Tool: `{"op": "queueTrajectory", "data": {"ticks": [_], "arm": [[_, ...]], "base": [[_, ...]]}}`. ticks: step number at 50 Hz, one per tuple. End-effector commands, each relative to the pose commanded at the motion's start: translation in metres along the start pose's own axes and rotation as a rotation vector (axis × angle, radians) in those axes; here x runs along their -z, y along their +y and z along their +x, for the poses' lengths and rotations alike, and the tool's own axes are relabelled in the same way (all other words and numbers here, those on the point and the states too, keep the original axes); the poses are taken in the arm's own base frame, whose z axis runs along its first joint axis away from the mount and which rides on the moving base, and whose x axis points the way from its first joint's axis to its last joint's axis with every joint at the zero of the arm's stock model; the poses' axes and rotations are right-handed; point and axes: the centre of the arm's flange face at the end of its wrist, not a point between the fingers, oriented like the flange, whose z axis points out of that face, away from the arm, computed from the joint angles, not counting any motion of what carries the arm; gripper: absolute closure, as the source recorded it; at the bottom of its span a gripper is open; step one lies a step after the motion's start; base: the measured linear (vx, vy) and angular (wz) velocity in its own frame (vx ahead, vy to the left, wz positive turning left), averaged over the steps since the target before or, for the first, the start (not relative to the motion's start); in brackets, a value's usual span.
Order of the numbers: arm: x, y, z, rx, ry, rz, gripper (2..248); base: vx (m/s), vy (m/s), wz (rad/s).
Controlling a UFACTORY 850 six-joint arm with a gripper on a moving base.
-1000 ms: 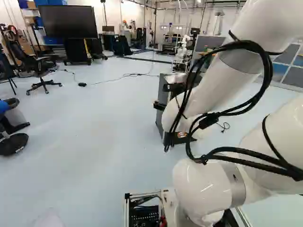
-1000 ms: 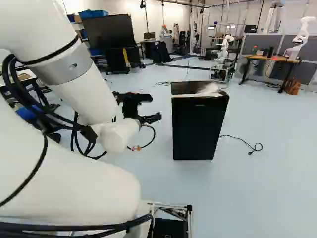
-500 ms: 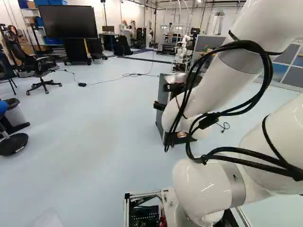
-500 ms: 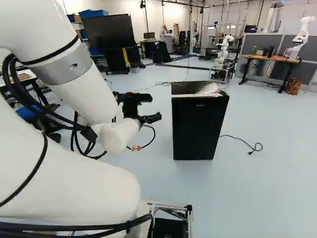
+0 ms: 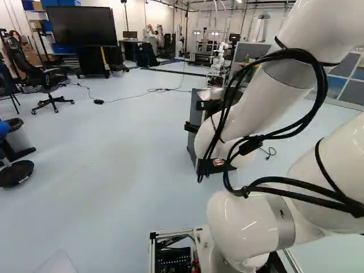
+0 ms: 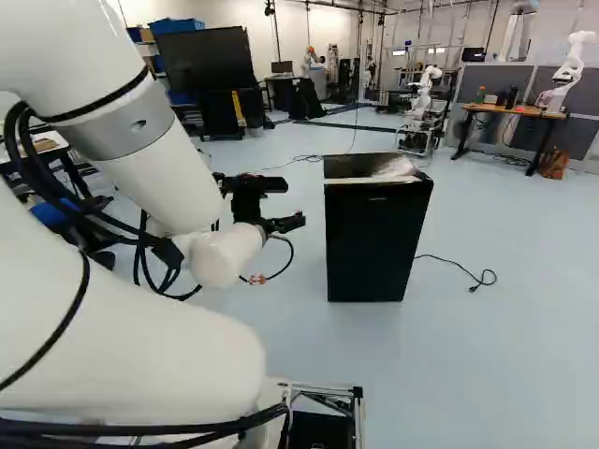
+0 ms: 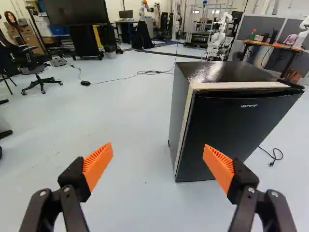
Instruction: Grab a drink from the fridge
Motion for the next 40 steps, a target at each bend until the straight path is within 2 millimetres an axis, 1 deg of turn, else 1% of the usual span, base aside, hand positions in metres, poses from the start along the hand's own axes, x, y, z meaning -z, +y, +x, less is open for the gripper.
{"op": "queueTrajectory", "data": {"ticks": [40], "arm": [[0.0000,0.0000,0.0000,0.000,0.000,0.000,3]], "base": [[0.050,0.001,0.002]]}}
